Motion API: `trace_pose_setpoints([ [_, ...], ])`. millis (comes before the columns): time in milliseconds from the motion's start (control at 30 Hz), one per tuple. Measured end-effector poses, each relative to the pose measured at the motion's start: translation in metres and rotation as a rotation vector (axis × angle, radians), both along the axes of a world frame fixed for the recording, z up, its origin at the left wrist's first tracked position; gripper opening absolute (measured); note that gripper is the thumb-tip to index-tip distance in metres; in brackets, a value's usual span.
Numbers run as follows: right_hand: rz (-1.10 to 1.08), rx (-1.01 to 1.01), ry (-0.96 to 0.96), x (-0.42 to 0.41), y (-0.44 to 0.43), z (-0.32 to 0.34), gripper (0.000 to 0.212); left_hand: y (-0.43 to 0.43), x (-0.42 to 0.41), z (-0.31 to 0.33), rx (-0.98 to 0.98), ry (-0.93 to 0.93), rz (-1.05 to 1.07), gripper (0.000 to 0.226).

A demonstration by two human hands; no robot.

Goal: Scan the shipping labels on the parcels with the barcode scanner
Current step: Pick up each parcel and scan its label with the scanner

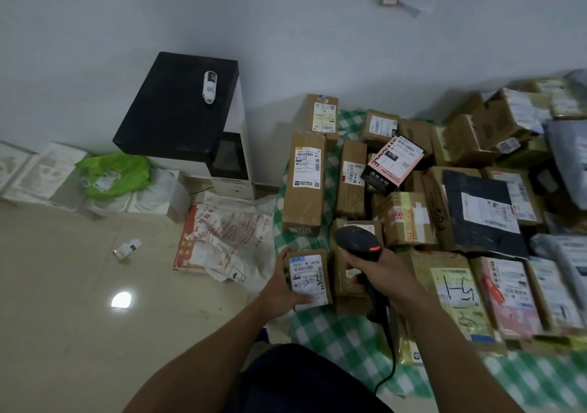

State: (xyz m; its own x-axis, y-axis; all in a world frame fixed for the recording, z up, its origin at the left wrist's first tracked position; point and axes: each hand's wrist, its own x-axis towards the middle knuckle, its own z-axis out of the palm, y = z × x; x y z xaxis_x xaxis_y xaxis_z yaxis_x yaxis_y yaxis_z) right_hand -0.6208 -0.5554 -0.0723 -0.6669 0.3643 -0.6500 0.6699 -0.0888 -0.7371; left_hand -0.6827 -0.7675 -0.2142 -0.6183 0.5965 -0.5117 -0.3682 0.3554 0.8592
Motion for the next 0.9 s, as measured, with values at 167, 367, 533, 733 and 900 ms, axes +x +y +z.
trace_pose_setpoints([
  [167,0.028,-0.013,0.022,-0.002,-0.007,0.004,0.027,-0.013,-0.002,0.012,-0.026,-0.023,0.215,0.124],
  [367,0.083,0.002,0.101,-0.014,-0.017,0.022,0.020,-0.031,-0.020,0.049,0.024,0.223,0.435,0.119],
  [533,0.196,0.008,0.146,-0.028,-0.032,0.040,0.019,-0.039,-0.047,0.064,-0.068,0.425,0.549,0.105],
  [733,0.437,0.059,0.150,-0.043,-0.049,0.061,0.016,-0.032,-0.063,0.066,-0.194,0.570,0.622,0.111],
  [900,0.537,0.084,0.131,-0.047,-0.054,0.065,0.022,-0.027,-0.068,0.067,-0.265,0.570,0.657,0.110],
])
